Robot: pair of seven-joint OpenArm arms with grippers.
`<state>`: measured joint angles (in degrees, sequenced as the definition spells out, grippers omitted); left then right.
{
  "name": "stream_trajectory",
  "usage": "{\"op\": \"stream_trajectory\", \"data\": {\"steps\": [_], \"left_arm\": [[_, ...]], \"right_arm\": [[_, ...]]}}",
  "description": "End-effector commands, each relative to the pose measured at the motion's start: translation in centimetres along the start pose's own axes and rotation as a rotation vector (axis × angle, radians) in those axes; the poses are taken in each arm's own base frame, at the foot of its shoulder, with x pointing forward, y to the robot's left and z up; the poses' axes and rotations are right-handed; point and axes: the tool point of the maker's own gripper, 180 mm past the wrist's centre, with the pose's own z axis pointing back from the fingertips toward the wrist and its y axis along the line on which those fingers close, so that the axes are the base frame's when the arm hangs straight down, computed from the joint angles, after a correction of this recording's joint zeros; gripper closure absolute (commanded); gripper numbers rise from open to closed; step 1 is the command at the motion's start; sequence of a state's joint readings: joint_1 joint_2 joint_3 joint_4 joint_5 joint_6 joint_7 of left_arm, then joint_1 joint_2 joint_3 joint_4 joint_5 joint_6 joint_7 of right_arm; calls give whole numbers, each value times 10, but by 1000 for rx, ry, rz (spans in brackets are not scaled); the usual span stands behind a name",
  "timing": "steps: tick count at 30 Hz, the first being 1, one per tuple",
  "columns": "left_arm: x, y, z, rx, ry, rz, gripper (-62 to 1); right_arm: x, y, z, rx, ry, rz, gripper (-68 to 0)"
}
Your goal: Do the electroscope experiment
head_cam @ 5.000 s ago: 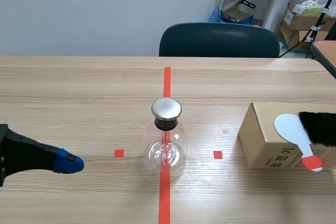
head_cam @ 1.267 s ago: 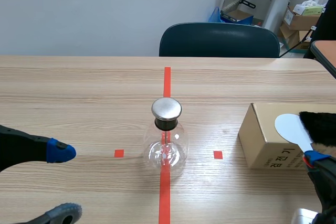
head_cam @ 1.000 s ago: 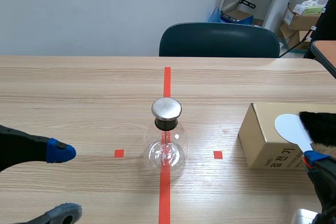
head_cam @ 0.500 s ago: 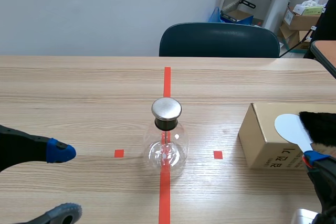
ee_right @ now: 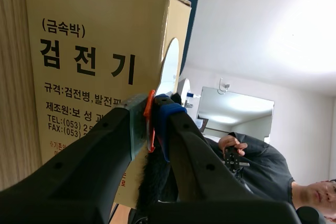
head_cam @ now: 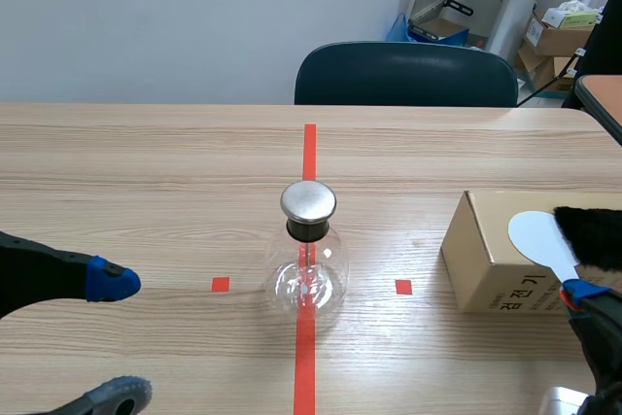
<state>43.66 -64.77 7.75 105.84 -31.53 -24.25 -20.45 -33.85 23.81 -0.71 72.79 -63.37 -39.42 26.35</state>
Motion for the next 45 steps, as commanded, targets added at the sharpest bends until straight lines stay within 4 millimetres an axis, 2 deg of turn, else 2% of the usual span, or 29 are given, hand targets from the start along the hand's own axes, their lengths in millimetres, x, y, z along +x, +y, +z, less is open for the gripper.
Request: {"op": "stream_trajectory", "data": {"steps": [1,32,45], "left_arm": [[9,-3,-2,-8,-37,6,-469],[9,-3,-2,-7,-35,6,-469],[10,10,-1,54,-43,-23,-463]], "right_arm": [[-8,-11,-4,-34,10,19,-4],[-8,-11,-4,-34,10,19,-4],[-8,-11,-4,-34,10,19,-4]]}}
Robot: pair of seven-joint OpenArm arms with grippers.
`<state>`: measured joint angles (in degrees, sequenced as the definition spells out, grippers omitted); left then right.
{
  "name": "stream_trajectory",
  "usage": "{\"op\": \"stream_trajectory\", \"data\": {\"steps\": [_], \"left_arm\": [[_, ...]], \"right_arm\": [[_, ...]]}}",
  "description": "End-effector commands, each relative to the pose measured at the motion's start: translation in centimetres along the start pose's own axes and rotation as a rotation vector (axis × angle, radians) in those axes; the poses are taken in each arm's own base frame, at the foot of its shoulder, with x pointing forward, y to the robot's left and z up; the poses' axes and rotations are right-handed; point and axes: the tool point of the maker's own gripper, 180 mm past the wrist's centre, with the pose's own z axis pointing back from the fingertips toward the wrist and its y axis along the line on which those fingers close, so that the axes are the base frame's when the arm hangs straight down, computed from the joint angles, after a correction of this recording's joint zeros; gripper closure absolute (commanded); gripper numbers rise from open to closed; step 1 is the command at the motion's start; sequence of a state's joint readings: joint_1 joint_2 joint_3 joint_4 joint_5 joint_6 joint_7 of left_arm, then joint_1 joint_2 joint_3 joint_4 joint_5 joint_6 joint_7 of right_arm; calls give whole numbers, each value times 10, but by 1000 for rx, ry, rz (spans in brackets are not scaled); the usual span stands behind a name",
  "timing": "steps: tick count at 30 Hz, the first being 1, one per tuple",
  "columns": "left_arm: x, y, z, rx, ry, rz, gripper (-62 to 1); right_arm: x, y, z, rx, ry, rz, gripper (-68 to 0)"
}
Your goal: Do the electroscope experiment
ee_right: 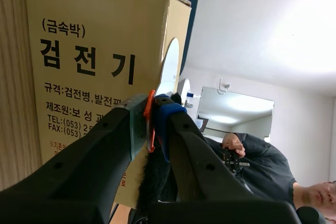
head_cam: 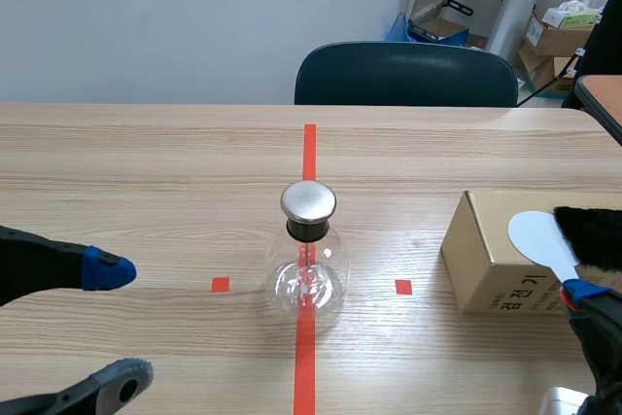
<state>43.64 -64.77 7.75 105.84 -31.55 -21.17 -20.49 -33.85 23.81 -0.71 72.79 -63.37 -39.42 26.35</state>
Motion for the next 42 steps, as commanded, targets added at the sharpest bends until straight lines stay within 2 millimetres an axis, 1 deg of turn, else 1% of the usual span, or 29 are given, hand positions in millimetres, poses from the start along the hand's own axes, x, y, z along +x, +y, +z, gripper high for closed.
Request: {"op": "stream_trajectory", "data": {"steps": [1,6,7,12,17,23,28,33,39,42], "left_arm": [[11,3,-1,11,-47,-7,-461],[12,22,1,64,-75,-27,-459],[11,27,1,81,-81,-30,-438],[1,53,1,161,-92,-24,-269],[-16,72,-3,203,-83,-9,-184],[-35,78,-16,213,-83,33,-55],[-49,86,-26,237,-81,58,-45],[-61,102,-36,288,-78,57,-40],[-70,113,-52,295,-78,43,-40],[-75,117,-60,299,-81,41,-40]], "right_arm": [[-8,-11,-4,-34,10,19,-4],[-9,-14,-5,-41,12,21,-4],[-10,-16,-7,-48,17,23,-4],[-16,-27,-16,-88,30,24,-4],[-21,-41,-26,-144,54,-1,-4],[-16,-59,-36,-209,63,-17,-4],[-7,-76,-40,-254,45,0,-4],[6,-91,-46,-289,23,11,-4],[32,-112,-54,-341,-8,1,-3],[44,-113,-60,-346,-13,-8,-3]]}}
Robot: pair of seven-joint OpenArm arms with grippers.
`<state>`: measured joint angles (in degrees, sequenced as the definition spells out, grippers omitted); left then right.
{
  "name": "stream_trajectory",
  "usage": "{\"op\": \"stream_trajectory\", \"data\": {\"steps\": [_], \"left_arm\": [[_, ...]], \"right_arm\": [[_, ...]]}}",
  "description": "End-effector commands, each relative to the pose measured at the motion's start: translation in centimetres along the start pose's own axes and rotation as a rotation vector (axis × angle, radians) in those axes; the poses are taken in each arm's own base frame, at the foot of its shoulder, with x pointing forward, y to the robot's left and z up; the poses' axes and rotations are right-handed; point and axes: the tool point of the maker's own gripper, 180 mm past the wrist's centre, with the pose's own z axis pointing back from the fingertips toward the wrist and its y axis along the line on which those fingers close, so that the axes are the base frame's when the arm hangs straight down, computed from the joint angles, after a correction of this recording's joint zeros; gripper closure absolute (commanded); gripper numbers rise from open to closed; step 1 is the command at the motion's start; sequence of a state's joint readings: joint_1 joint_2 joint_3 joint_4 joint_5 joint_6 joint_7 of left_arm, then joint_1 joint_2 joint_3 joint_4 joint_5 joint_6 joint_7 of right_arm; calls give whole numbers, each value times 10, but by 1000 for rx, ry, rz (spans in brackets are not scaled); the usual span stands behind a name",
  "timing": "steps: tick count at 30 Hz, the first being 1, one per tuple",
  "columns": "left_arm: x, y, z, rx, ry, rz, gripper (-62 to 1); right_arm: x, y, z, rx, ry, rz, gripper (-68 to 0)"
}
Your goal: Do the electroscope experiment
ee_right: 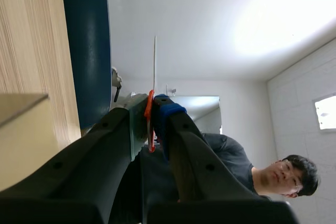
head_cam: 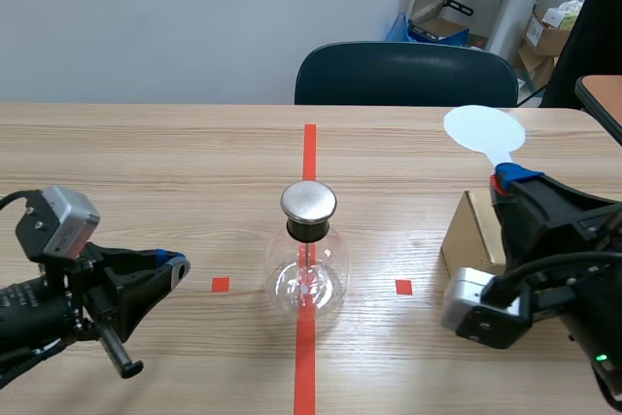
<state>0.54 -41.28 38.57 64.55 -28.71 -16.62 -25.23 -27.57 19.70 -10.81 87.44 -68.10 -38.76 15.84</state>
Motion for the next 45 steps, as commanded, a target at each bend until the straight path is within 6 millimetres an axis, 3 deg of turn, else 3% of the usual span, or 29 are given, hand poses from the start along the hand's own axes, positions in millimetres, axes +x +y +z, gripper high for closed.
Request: {"op": "stream_trajectory", "data": {"steps": [1,10,20,45], "left_arm": [[6,-5,-7,-11,-31,11,-40],[-20,-26,-23,-71,-5,16,-40],[-25,-41,-31,-114,-20,-8,-40],[-20,-44,-34,-110,-51,-21,-40]], "right_arm": [[-1,-8,-7,-36,5,10,-3],[27,-5,-14,-36,-10,-8,-2],[53,1,-11,-16,-32,-16,-2],[49,4,-10,-7,3,-2,-3]]}}
